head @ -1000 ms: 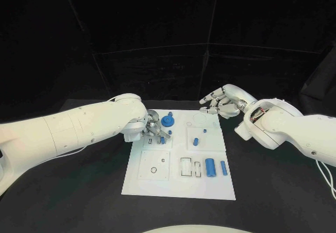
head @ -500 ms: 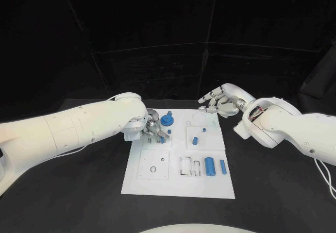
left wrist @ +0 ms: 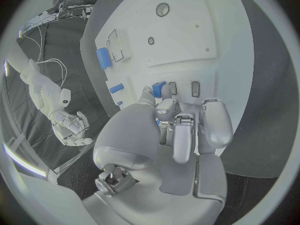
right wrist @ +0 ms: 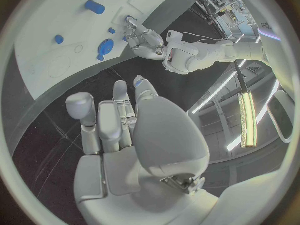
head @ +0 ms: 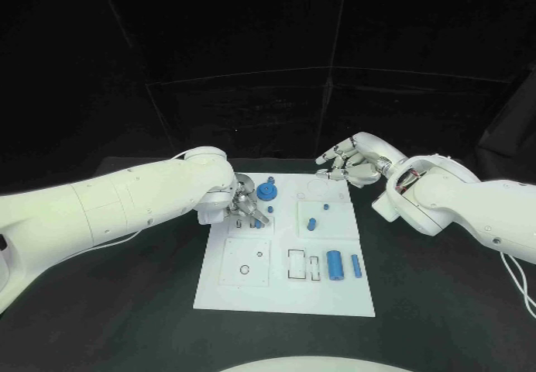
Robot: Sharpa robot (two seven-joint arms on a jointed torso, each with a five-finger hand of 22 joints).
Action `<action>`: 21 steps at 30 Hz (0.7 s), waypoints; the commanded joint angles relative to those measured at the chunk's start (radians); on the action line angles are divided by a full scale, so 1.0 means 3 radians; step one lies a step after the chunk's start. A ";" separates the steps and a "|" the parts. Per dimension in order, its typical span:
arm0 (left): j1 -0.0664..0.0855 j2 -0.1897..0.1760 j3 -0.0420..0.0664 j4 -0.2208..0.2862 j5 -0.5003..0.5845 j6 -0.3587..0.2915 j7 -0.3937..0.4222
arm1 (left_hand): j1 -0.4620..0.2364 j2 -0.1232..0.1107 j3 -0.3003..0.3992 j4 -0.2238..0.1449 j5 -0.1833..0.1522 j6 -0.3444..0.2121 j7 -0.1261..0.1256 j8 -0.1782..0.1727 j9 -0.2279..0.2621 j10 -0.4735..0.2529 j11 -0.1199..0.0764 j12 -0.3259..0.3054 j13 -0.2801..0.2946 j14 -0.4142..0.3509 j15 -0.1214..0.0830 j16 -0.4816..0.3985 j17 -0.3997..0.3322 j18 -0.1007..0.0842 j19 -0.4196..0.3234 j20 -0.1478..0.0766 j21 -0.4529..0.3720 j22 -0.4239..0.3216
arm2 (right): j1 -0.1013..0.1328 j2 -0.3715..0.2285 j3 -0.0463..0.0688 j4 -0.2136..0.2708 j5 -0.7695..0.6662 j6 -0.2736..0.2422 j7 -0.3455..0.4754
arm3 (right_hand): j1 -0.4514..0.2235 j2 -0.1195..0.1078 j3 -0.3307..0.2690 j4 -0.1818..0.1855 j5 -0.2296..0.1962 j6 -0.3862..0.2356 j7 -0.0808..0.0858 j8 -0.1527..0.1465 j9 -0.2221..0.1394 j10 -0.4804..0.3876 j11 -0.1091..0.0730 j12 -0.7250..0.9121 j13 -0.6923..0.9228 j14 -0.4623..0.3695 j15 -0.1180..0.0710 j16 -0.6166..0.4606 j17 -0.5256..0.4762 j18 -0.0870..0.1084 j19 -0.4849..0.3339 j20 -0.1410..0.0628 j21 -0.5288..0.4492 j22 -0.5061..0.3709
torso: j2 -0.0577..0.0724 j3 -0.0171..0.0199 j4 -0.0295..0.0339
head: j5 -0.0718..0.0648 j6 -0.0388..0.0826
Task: Assemble the parts on the task board
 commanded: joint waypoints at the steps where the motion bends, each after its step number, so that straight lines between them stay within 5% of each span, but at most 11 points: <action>1: 0.0005 0.0001 0.0000 0.0006 -0.0022 0.0005 0.0023 | 0.0118 0.0038 0.0126 -0.0061 0.0010 -0.0035 -0.0004 -0.0042 -0.0013 -0.0017 -0.0027 -0.0030 -0.0009 0.0346 -0.0037 0.0011 0.0878 -0.0056 -0.0019 -0.0011 0.0002 0.0000 | 0.0006 0.0007 0.0002 0.0000 -0.0010 0.0012 0.0020 | 0.0033 -0.0005 -0.0020 0.0002 0.0011 0.0024 -0.0006 0.0016 0.0002 -0.0014 -0.0001 -0.0009 -0.0003 0.0010 -0.0024 -0.0010 -0.0003 0.0064 -0.0018 -0.0004 -0.0012 -0.0003 | -0.0001 0.0001 0.0000 | 0.0006 -0.0001; 4: 0.0005 -0.0009 0.0000 0.0019 -0.0022 -0.0065 0.0055 | 0.0295 0.0102 0.0354 -0.0172 0.0016 -0.0056 -0.0016 -0.0090 -0.0035 -0.0029 -0.0043 -0.0055 -0.0018 0.0346 -0.0050 0.0011 0.0878 -0.0055 -0.0020 -0.0024 0.0001 0.0003 | 0.0006 0.0010 0.0002 -0.0002 -0.0010 0.0011 0.0022 | 0.0033 -0.0005 -0.0020 0.0002 0.0011 0.0024 -0.0006 0.0016 0.0002 -0.0014 -0.0001 -0.0009 -0.0003 0.0010 -0.0024 -0.0010 -0.0003 0.0064 -0.0018 -0.0004 -0.0012 -0.0003 | -0.0001 0.0000 0.0000 | 0.0008 -0.0001; 6: 0.0004 -0.0024 0.0000 0.0033 -0.0022 -0.0129 0.0090 | 0.0379 0.0071 0.0579 -0.0254 0.0183 -0.0072 0.0002 -0.0123 -0.0049 -0.0038 -0.0038 -0.0083 -0.0029 0.0346 -0.0047 0.0011 0.0878 -0.0056 -0.0019 -0.0030 0.0001 0.0009 | 0.0006 0.0013 0.0002 -0.0005 -0.0010 0.0011 0.0024 | 0.0033 -0.0005 -0.0020 0.0002 0.0011 0.0024 -0.0006 0.0016 0.0002 -0.0014 -0.0001 -0.0009 -0.0003 0.0010 -0.0024 -0.0010 -0.0003 0.0064 -0.0018 -0.0004 -0.0012 -0.0003 | -0.0001 -0.0001 -0.0001 | 0.0006 0.0000; 8: 0.0004 -0.0047 0.0000 0.0059 -0.0013 -0.0198 0.0130 | 0.0390 0.0006 0.0825 -0.0307 0.0231 -0.0074 0.0008 -0.0133 -0.0049 -0.0032 -0.0026 -0.0102 -0.0037 0.0346 -0.0040 0.0011 0.0878 -0.0058 -0.0019 -0.0022 0.0001 0.0014 | 0.0006 0.0015 0.0002 -0.0009 -0.0010 0.0013 0.0025 | 0.0032 -0.0004 -0.0021 0.0004 0.0013 0.0024 -0.0006 0.0017 0.0002 -0.0013 -0.0001 -0.0009 -0.0005 0.0010 -0.0024 -0.0012 -0.0004 0.0066 -0.0022 -0.0004 -0.0017 -0.0011 | -0.0001 -0.0001 -0.0001 | 0.0006 0.0000; 9: 0.0004 -0.0056 0.0000 0.0068 -0.0007 -0.0219 0.0140 | 0.0370 -0.0036 0.0941 -0.0320 0.0253 -0.0072 0.0012 -0.0131 -0.0046 -0.0028 -0.0021 -0.0110 -0.0041 0.0346 -0.0036 0.0011 0.0878 -0.0059 -0.0018 -0.0018 0.0003 0.0018 | 0.0006 0.0015 0.0002 -0.0010 -0.0010 0.0013 0.0025 | 0.0032 -0.0004 -0.0021 0.0004 0.0013 0.0024 -0.0006 0.0017 0.0002 -0.0013 -0.0001 -0.0009 -0.0005 0.0010 -0.0024 -0.0012 -0.0004 0.0066 -0.0022 -0.0004 -0.0017 -0.0011 | -0.0001 -0.0001 -0.0001 | 0.0006 0.0000; 11: 0.0004 -0.0087 0.0000 0.0104 0.0016 -0.0289 0.0171 | 0.0165 -0.0281 0.1442 -0.0333 0.0256 -0.0070 0.0035 -0.0114 -0.0021 -0.0001 -0.0006 -0.0122 -0.0045 0.0346 -0.0028 0.0011 0.0878 -0.0057 -0.0016 -0.0002 0.0005 0.0031 | 0.0006 0.0015 0.0002 -0.0013 -0.0010 0.0015 0.0025 | 0.0032 -0.0004 -0.0021 0.0004 0.0013 0.0024 -0.0006 0.0017 0.0002 -0.0013 -0.0001 -0.0009 -0.0005 0.0010 -0.0024 -0.0012 -0.0004 0.0066 -0.0022 -0.0004 -0.0017 -0.0011 | -0.0003 0.0000 0.0003 | 0.0004 -0.0004; 13: 0.0003 -0.0126 0.0000 0.0153 0.0033 -0.0369 0.0200 | 0.0055 -0.0376 0.1793 -0.0360 0.0272 -0.0058 0.0018 -0.0081 0.0007 0.0015 -0.0016 -0.0118 -0.0039 0.0346 -0.0003 0.0011 0.0878 -0.0052 -0.0015 -0.0011 0.0005 0.0037 | 0.0006 0.0015 0.0002 -0.0019 -0.0010 0.0017 0.0026 | 0.0032 -0.0004 -0.0021 0.0004 0.0013 0.0024 -0.0006 0.0017 0.0002 -0.0013 -0.0001 -0.0009 -0.0005 0.0010 -0.0024 -0.0012 -0.0004 0.0066 -0.0022 -0.0004 -0.0017 -0.0011 | -0.0003 0.0000 0.0005 | 0.0002 -0.0001; 14: 0.0003 -0.0143 0.0000 0.0173 0.0038 -0.0402 0.0210 | -0.0134 -0.0505 0.2149 -0.0366 0.0271 -0.0053 0.0047 -0.0035 0.0045 0.0034 -0.0014 -0.0113 -0.0034 0.0346 -0.0012 0.0011 0.0878 -0.0052 -0.0014 -0.0004 0.0005 0.0044 | 0.0006 0.0015 0.0002 -0.0022 -0.0010 0.0017 0.0027 | 0.0031 -0.0004 -0.0022 0.0006 0.0014 0.0024 -0.0006 0.0017 0.0002 -0.0012 0.0000 -0.0009 -0.0006 0.0009 -0.0024 -0.0015 -0.0008 0.0066 -0.0024 -0.0004 -0.0019 -0.0015 | -0.0004 0.0001 0.0008 | 0.0001 -0.0004; 17: 0.0003 -0.0207 0.0000 0.0250 0.0049 -0.0511 0.0230 | -0.0268 -0.0616 0.2451 -0.0444 0.0269 -0.0068 0.0023 0.0018 0.0091 0.0055 -0.0020 -0.0099 -0.0020 0.0346 -0.0015 0.0011 0.0878 -0.0060 -0.0007 0.0003 0.0009 0.0060 | 0.0006 0.0016 0.0002 -0.0032 -0.0010 0.0018 0.0029 | 0.0031 -0.0003 -0.0023 0.0006 0.0014 0.0024 -0.0006 0.0017 0.0002 -0.0012 0.0000 -0.0009 -0.0006 0.0009 -0.0024 -0.0016 -0.0009 0.0067 -0.0024 -0.0004 -0.0020 -0.0016 | -0.0004 0.0002 0.0009 | 0.0007 -0.0006; 21: 0.0002 -0.0291 -0.0001 0.0346 0.0056 -0.0628 0.0226 | -0.0368 -0.0666 0.2611 -0.0493 0.0268 -0.0075 0.0019 0.0063 0.0127 0.0075 -0.0022 -0.0079 0.0001 0.0346 -0.0022 0.0011 0.0878 -0.0066 0.0003 0.0005 0.0019 0.0082 | 0.0006 0.0018 0.0001 -0.0044 -0.0009 0.0021 0.0032 | 0.0027 -0.0004 -0.0027 0.0011 0.0015 0.0024 -0.0005 0.0017 0.0002 -0.0010 0.0000 -0.0009 -0.0009 0.0009 -0.0024 -0.0018 -0.0009 0.0067 -0.0025 -0.0004 -0.0023 -0.0020 | -0.0003 0.0002 0.0011 | 0.0016 -0.0011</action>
